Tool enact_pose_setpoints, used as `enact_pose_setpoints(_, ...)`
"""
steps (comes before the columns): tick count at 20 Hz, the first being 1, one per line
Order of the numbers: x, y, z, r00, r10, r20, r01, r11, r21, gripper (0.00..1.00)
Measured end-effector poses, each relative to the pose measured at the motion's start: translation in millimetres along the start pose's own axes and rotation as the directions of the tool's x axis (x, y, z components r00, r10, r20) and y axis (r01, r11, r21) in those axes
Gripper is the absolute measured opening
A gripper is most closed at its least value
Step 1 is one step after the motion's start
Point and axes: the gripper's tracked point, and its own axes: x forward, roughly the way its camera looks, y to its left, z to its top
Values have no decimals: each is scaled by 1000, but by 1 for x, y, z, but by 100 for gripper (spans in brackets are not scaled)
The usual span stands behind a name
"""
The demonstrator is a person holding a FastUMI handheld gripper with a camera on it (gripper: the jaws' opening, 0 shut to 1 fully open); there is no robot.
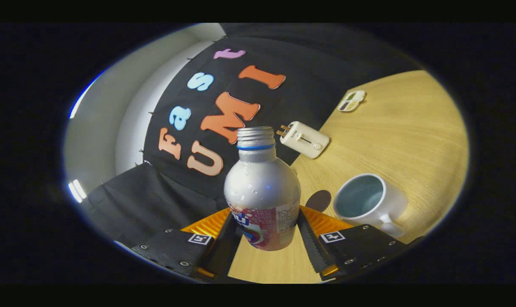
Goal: Take the bottle from table, then pour the juice into the cup, finally place the bottle on the coaster
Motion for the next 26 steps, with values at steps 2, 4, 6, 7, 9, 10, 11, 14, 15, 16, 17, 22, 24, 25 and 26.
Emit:
enact_pose_setpoints(2,3,10,11,1000,8,19,-5,993,-121,77)
enact_pose_setpoints(4,13,18,17,1000,10,23,-5,976,-215,77)
enact_pose_setpoints(6,20,23,16,1000,13,28,-4,954,-299,77)
enact_pose_setpoints(7,29,27,16,1000,11,27,-1,942,-335,77)
enact_pose_setpoints(9,41,34,10,1000,19,15,-11,915,-404,77)
enact_pose_setpoints(10,44,37,9,999,29,14,-20,904,-428,77)
enact_pose_setpoints(11,50,37,7,999,31,18,-19,895,-445,77)
enact_pose_setpoints(14,71,26,3,1000,-5,24,17,860,-510,77)
enact_pose_setpoints(15,77,20,1,999,-20,28,32,846,-532,77)
enact_pose_setpoints(16,84,18,1,999,-29,29,41,833,-552,77)
enact_pose_setpoints(17,90,16,0,999,-35,32,47,821,-569,77)
enact_pose_setpoints(22,122,-1,-9,997,-79,23,77,780,-620,77)
enact_pose_setpoints(24,133,-7,-12,994,-106,25,97,758,-645,77)
enact_pose_setpoints(25,137,-10,-13,993,-119,28,108,744,-660,77)
enact_pose_setpoints(26,142,-15,-13,991,-130,33,118,732,-671,77)
